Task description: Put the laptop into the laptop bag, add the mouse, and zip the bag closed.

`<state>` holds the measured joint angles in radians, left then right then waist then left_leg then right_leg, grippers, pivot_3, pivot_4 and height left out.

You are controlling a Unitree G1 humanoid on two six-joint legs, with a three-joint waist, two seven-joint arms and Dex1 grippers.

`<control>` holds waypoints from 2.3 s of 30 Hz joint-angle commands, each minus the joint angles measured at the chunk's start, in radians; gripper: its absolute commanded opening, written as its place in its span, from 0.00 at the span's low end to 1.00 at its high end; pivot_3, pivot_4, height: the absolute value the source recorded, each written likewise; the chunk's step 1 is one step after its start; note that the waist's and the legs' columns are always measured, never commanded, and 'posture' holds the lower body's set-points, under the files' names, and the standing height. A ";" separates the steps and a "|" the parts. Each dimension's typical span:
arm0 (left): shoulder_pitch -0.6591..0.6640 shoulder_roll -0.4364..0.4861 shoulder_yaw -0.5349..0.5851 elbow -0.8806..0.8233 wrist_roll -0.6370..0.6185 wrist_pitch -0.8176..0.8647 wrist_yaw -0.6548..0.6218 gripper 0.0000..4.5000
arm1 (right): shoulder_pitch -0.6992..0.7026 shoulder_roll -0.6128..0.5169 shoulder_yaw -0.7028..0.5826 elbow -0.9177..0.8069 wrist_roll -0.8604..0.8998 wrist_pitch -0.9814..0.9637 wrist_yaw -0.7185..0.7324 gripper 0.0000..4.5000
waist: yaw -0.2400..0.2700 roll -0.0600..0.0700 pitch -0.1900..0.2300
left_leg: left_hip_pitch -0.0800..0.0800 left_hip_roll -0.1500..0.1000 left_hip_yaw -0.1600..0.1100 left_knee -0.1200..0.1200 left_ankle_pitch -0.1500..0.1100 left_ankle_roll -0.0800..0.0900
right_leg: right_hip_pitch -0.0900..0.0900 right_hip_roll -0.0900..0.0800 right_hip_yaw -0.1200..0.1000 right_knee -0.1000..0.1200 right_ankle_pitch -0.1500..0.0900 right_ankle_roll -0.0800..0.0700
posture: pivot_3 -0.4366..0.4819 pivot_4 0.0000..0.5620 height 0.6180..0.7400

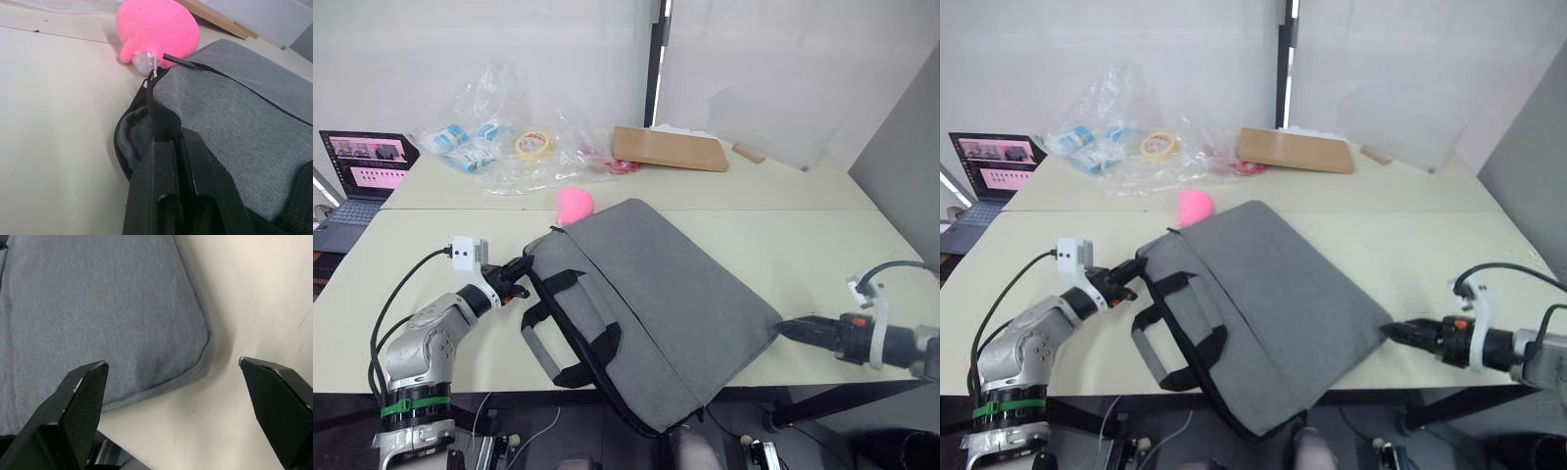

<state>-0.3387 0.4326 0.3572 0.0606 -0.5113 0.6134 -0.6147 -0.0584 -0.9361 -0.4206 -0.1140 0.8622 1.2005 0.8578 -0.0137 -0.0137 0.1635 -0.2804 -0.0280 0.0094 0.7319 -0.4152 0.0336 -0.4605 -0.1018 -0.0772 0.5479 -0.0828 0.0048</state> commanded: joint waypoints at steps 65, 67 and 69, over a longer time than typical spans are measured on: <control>0.129 0.389 0.033 -0.062 -0.215 0.178 -0.290 0.99 | -0.268 -0.061 0.044 0.279 -0.007 0.034 0.128 1.00 | 0.000 0.003 0.001 | 0.012 0.005 0.017 -0.018 0.004 -0.009 | 0.002 0.008 0.006 -0.002 -0.003 -0.006 | 0.48 0.27 1.00; 0.070 0.389 -0.016 0.002 -0.196 0.175 -0.325 0.99 | -0.197 -0.083 0.048 0.232 0.020 0.069 0.179 1.00 | 0.001 0.002 0.001 | 0.012 0.005 0.017 -0.017 0.004 -0.009 | 0.002 0.008 0.006 -0.002 -0.003 -0.006 | 0.48 0.27 1.00; 0.017 0.383 -0.056 0.059 -0.170 0.161 -0.345 0.99 | -0.134 -0.087 0.038 0.185 0.049 0.098 0.206 1.00 | 0.002 0.002 0.001 | 0.012 0.005 0.017 -0.017 0.004 -0.008 | 0.002 0.008 0.006 -0.002 -0.003 -0.006 | 0.48 0.27 1.00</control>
<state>-0.2969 0.8066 0.3122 0.1009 -0.6991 0.8028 -0.9339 -0.2036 -1.0051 -0.3626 0.1176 0.8730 1.2777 1.0314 -0.0121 -0.0116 0.1644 -0.2682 -0.0227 0.0268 0.7147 -0.4118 0.0260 -0.4582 -0.0934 -0.0708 0.5458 -0.0856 -0.0008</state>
